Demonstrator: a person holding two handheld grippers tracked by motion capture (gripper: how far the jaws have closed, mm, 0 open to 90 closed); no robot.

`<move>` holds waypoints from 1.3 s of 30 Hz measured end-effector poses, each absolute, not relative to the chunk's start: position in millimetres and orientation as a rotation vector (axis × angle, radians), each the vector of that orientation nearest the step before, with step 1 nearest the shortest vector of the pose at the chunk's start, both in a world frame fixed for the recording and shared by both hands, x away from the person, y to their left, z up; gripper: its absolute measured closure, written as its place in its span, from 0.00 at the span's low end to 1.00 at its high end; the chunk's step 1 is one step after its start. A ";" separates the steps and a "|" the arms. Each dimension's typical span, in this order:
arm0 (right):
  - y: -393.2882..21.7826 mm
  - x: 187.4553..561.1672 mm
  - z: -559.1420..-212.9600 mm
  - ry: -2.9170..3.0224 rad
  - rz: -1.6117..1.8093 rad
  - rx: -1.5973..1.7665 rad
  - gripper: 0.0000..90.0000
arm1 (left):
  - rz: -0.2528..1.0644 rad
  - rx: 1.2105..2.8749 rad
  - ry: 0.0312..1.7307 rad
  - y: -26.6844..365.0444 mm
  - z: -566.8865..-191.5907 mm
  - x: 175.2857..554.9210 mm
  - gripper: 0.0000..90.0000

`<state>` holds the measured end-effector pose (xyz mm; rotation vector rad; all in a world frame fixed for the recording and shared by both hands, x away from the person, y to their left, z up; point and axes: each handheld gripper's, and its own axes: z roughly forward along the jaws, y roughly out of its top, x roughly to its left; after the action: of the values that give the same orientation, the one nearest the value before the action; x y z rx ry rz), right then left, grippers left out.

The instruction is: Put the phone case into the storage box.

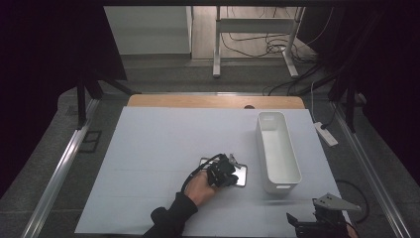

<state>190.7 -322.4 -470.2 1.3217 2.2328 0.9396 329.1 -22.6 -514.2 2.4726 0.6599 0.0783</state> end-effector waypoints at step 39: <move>-320.2 190.3 -470.1 2.242 0.924 1.305 0.01 | 0.076 2.448 0.750 56.2 -516.3 281.3 0.99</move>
<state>190.3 -320.2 -470.1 1.3052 2.2415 0.9238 281.3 56.2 -516.3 2.4481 0.7496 0.0760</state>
